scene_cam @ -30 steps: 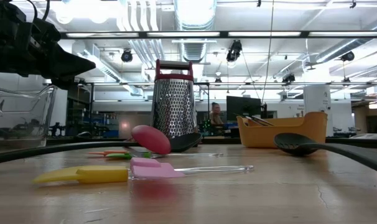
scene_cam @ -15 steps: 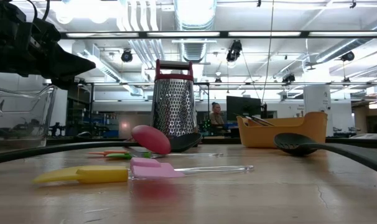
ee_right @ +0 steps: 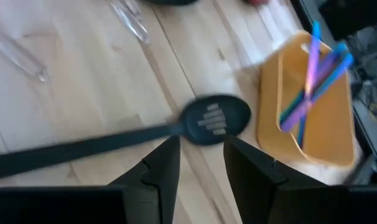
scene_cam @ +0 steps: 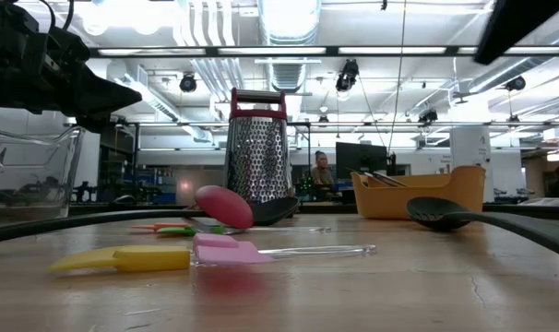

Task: Pick & Place Kitchen Items
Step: Put the right black slotted spoon into the right transparent bin

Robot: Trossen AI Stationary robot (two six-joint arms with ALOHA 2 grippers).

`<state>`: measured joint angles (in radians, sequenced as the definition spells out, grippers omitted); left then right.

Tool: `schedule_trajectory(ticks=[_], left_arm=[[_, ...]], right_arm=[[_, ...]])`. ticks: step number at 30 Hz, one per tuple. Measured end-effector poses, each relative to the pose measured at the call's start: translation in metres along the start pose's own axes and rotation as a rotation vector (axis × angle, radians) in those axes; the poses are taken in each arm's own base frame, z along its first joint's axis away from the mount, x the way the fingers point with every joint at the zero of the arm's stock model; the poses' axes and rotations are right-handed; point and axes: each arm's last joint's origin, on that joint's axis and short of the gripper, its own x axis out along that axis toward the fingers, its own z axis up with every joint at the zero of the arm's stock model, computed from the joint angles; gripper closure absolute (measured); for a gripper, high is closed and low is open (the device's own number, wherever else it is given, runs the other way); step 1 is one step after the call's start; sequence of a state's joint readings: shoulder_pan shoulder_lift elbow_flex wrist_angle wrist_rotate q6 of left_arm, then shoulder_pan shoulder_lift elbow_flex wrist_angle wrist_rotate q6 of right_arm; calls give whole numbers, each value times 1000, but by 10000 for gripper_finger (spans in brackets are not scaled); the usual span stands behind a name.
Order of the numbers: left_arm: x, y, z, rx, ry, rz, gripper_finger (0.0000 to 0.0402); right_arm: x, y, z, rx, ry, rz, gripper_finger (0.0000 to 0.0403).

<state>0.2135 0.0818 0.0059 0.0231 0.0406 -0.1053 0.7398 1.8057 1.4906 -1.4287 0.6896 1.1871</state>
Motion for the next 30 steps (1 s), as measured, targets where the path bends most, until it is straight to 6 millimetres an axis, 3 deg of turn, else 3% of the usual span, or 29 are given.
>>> schedule_trajectory(ticks=[13,18,30], left_arm=[[0,0,0,0,0,0,378],[0,0,0,0,0,0,378],[0,0,0,0,0,0,378]], right_arm=[[26,-1,37,-215,-27,67,268],[30,1,42,-335,-27,107,262],[35,18,40,-650,18,440,254]])
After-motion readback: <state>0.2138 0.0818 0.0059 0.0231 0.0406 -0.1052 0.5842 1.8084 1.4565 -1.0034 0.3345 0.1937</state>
